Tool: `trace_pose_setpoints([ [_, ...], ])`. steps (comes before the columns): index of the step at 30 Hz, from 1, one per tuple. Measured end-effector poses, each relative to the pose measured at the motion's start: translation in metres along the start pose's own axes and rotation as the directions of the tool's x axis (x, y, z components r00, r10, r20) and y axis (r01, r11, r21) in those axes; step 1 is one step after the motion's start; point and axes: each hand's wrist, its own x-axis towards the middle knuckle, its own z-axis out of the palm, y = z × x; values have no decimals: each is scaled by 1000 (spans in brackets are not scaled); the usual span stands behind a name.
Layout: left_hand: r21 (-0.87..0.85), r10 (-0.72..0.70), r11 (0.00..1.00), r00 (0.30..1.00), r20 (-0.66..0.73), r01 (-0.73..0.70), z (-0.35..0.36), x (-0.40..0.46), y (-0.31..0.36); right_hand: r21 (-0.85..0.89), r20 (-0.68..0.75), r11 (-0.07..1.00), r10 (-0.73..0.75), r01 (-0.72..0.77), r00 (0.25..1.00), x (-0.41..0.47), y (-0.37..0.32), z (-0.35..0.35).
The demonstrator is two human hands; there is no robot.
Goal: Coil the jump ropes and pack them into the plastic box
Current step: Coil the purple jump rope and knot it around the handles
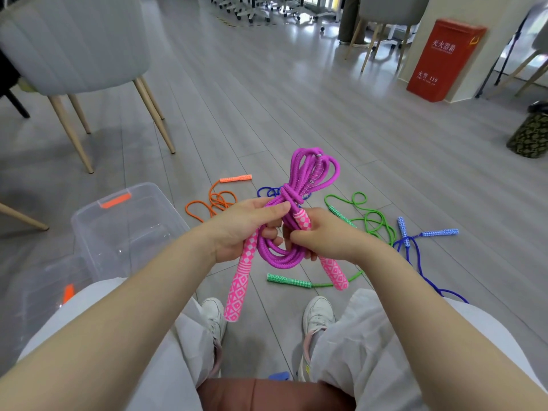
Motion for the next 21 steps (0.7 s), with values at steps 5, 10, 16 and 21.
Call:
trace_pose_setpoints([
  [5, -81, 43, 995, 990, -137, -55, 3, 4, -2, 57, -37, 998, 21, -18, 999, 2, 3, 1],
  [10, -184, 82, 974, 959, -270, -135, -11, 8, 2, 11, 14, 985, 173, -173, 985, -5, 2, -3],
  [16, -105, 118, 979, 908, -401, -173, -21, 13, -2, 62, -134, 990, 137, -129, 981, -8, -2, -20],
  [21, -129, 111, 976, 909, -403, -176, -22, 14, 0, 348, -141, 937, 23, 28, 990, -10, -7, -19],
])
